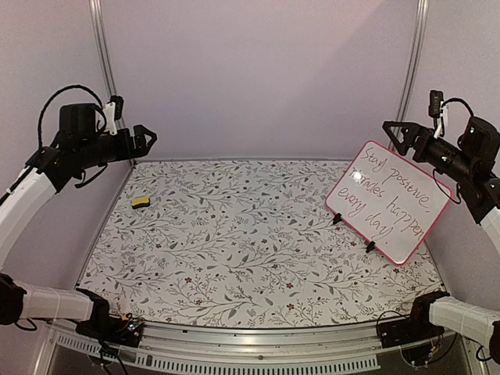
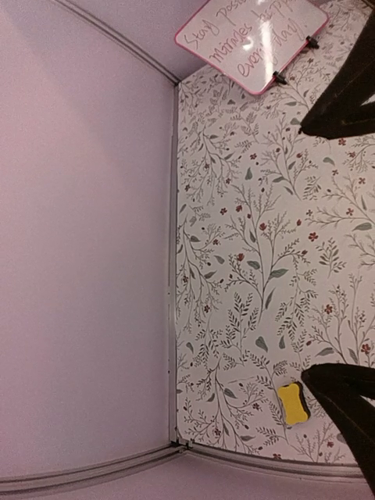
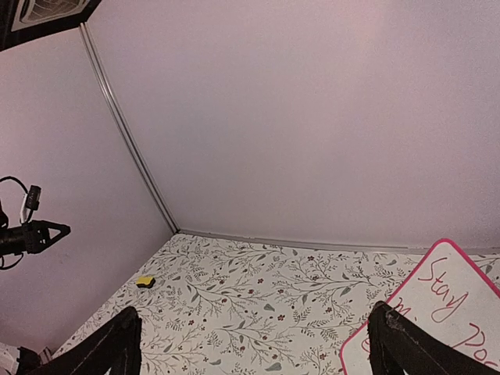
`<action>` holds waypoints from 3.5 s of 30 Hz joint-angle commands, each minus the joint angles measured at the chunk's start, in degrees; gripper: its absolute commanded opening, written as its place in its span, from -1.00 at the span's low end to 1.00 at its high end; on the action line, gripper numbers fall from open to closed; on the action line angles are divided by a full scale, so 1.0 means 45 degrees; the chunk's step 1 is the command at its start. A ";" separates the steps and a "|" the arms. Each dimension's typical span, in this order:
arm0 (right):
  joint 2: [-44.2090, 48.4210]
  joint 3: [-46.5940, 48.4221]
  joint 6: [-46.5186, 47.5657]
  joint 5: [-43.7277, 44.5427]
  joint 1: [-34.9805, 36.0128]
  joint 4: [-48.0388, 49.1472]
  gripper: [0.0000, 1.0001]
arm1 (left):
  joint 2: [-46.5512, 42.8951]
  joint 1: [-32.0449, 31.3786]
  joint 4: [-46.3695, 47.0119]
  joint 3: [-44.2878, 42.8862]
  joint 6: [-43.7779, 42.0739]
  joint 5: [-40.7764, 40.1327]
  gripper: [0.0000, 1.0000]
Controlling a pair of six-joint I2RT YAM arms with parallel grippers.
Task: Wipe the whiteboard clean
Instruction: Move the whiteboard to the center of the board.
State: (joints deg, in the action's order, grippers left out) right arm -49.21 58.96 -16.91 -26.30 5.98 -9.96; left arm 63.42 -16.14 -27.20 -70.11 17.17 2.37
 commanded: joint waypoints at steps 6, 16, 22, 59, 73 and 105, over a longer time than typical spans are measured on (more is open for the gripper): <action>-0.0429 0.0010 0.0424 -0.0563 0.0020 0.0550 0.98 | 0.0513 -0.0231 -0.0430 -0.0378 0.0111 -0.0390 0.99; -0.1438 0.0182 0.0493 -0.0820 0.0028 0.0178 0.98 | 0.0721 -0.0270 -0.0549 0.0073 0.0209 -0.0484 0.99; -0.1818 0.0174 0.0131 -0.0931 0.0038 0.0170 0.98 | 0.0563 -0.0279 -0.0559 0.0491 0.0266 -0.0292 0.99; -0.3663 0.0462 0.0029 0.4090 0.3017 -0.1945 0.98 | 0.3143 -0.2689 -0.0095 0.0459 0.0407 -0.0012 0.99; -0.6685 0.0100 -0.4477 1.1873 0.5720 -0.2449 0.86 | 0.2436 -0.3018 0.0019 0.1417 0.0327 -0.0486 0.99; -1.2720 0.1860 -0.9467 1.3576 0.6074 -0.3249 0.13 | 0.0569 -0.2487 0.0583 0.3366 -0.0017 -0.0880 0.99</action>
State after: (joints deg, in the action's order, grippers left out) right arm -104.20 64.71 -57.12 33.41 32.99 -23.20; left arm 67.46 -28.03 -25.65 -55.90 17.96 -1.78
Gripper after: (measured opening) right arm 0.563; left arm 0.996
